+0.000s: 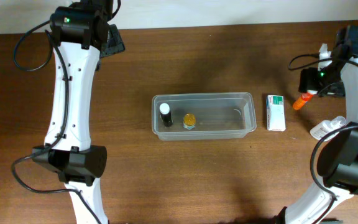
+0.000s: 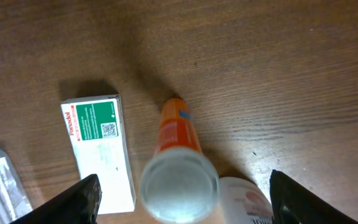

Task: Pack container
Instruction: 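Move right gripper to the orange tube and grasp it, then carry the orange tube with right gripper and lower it into the container, then open right gripper and raise it away toward the spray bottle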

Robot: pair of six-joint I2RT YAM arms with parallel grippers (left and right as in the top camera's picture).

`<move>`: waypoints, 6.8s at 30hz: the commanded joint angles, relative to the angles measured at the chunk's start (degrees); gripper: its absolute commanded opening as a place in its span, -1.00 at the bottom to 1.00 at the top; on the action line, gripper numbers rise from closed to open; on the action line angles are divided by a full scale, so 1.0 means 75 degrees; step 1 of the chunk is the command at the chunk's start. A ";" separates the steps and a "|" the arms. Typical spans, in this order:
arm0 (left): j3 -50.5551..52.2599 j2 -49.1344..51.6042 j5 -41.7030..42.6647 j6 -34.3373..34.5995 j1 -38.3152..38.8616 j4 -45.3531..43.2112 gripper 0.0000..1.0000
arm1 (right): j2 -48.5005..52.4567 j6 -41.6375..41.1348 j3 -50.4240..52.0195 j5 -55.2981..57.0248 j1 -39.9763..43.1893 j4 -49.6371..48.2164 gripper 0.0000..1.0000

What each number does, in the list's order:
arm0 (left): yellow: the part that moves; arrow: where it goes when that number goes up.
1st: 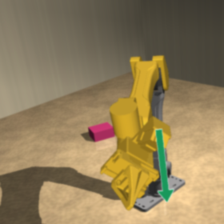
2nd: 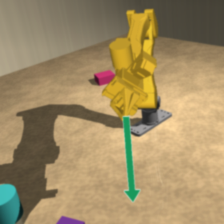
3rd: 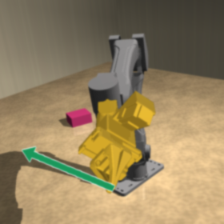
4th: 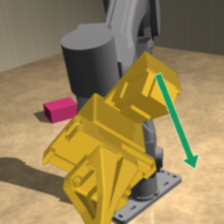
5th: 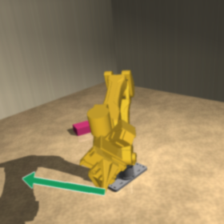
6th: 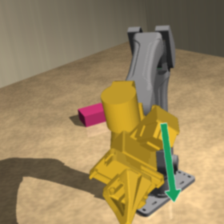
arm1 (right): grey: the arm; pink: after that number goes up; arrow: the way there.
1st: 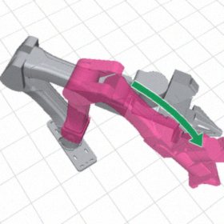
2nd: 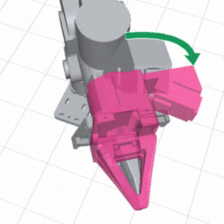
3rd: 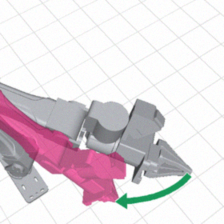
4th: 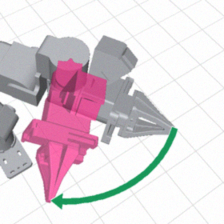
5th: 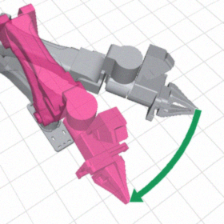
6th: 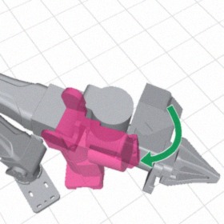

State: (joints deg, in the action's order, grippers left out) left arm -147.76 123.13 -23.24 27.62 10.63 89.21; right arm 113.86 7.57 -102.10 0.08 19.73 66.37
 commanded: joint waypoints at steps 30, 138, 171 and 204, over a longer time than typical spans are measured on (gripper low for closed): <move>-0.0047 -0.0061 -0.0131 -0.0099 -0.0020 0.0003 0.99 | 0.0463 -0.0105 -0.0210 -0.0015 0.0122 0.0207 -0.42; -0.0047 -0.0061 -0.0131 -0.0099 -0.0020 0.0003 0.99 | 0.0312 -0.1437 0.0128 0.0682 -0.7172 -0.2034 -0.44; -0.0047 -0.0061 -0.0131 -0.0099 -0.0020 0.0003 0.99 | 0.0093 -0.1448 -0.0501 0.0682 -0.7163 -0.2078 0.18; -0.0047 -0.0061 -0.0131 -0.0099 -0.0020 0.0003 0.99 | -0.1402 -0.2850 -0.0592 0.0277 0.0851 0.2888 0.76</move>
State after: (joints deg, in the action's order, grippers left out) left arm -147.76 123.13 -23.24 27.62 10.63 89.21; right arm 103.28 -13.52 -109.12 3.11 24.43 88.51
